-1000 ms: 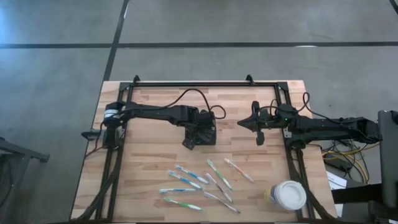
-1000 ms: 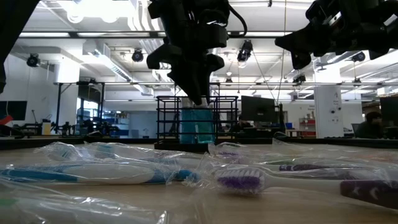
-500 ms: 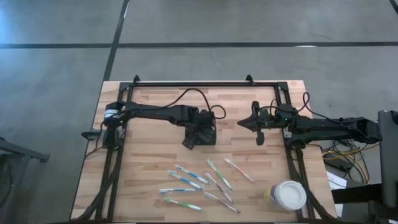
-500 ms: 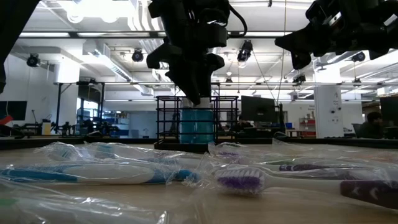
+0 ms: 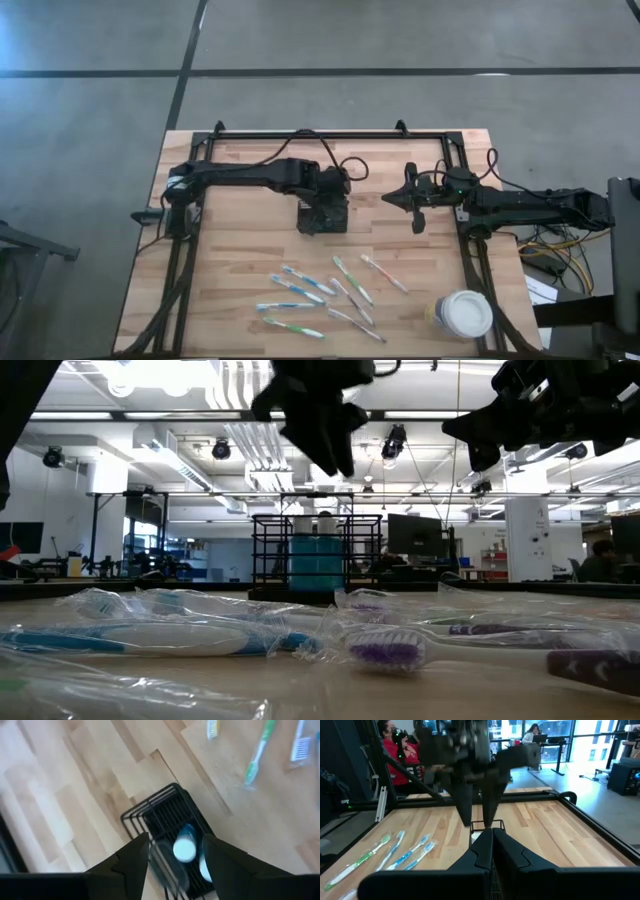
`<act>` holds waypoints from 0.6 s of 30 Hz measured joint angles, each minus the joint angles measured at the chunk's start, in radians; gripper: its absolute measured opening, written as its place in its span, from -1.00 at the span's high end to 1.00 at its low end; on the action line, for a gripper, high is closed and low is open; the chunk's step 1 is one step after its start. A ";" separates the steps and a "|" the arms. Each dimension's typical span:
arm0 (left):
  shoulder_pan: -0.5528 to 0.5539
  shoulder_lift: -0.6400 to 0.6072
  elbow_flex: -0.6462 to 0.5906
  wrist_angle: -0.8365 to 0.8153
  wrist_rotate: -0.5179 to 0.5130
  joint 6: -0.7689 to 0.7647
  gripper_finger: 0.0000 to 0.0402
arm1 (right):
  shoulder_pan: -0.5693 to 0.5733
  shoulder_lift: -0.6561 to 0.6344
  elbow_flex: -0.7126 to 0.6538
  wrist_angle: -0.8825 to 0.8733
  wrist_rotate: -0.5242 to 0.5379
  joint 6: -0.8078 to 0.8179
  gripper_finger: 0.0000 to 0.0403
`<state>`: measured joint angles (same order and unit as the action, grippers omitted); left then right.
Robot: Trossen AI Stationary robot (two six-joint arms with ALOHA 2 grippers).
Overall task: Pick & Place toothbrushing station
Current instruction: Put the orange toothbrush into the black mesh organizer
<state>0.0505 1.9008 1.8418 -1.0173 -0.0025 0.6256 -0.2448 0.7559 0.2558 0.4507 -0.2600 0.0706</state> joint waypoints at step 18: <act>0.077 -0.755 -0.514 0.251 0.076 -0.450 0.81 | 0.000 0.000 0.000 -0.006 0.000 0.027 0.96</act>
<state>0.1278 1.1458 1.3275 -0.7661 0.0732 0.1756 -0.2447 0.7555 0.2558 0.4446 -0.2604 0.0976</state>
